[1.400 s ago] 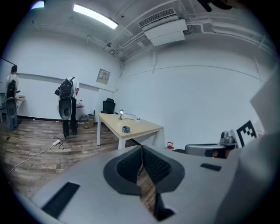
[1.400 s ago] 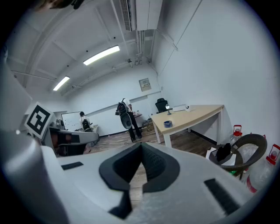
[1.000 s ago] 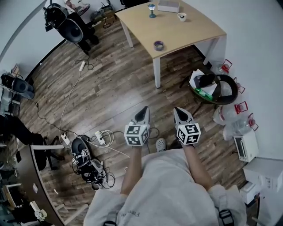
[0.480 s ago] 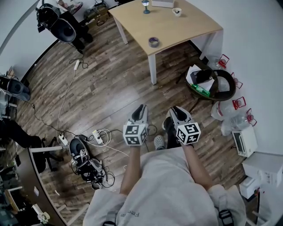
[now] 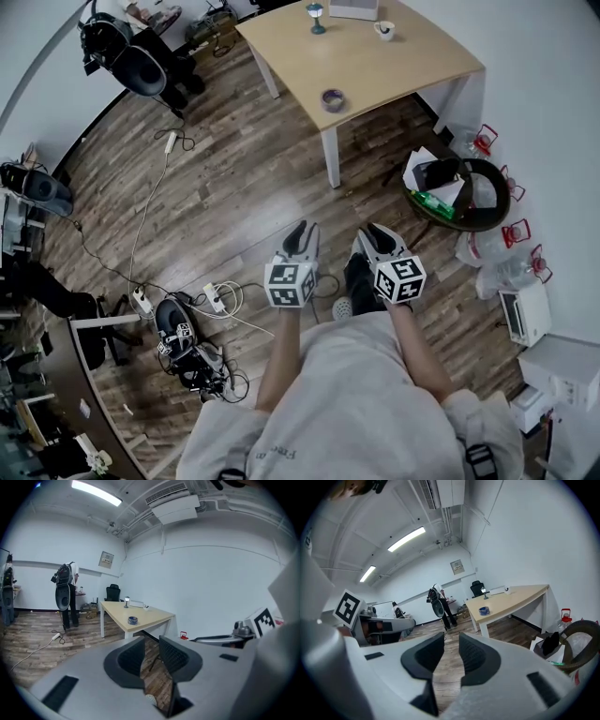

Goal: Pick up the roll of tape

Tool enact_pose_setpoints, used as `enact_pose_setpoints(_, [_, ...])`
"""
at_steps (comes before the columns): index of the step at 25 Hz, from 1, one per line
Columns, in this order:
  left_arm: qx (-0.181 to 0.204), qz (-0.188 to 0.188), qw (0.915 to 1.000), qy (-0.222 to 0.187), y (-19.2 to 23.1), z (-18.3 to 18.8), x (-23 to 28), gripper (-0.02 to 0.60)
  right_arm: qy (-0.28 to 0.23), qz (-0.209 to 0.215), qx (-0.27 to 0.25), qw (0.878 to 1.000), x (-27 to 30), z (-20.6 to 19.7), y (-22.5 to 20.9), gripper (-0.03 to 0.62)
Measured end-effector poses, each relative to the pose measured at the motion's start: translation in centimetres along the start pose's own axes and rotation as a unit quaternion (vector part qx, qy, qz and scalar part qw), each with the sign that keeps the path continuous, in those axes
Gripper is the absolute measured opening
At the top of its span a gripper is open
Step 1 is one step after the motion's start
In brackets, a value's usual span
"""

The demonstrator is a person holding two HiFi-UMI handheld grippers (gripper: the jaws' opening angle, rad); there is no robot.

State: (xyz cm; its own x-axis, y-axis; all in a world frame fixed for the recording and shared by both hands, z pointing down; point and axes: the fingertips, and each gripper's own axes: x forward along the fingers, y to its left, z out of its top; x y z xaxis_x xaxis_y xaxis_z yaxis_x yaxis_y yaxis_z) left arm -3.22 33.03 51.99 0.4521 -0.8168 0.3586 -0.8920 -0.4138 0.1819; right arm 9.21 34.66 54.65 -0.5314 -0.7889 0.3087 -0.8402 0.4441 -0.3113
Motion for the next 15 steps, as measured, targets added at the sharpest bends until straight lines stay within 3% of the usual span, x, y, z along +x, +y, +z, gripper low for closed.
enact_pose_setpoints(15, [-0.009,-0.008,0.9997,0.023,1.6,4.0,11.9,0.089,0.025,0.027,-0.004,0.999,8.1,5.5,-7.4,0.100])
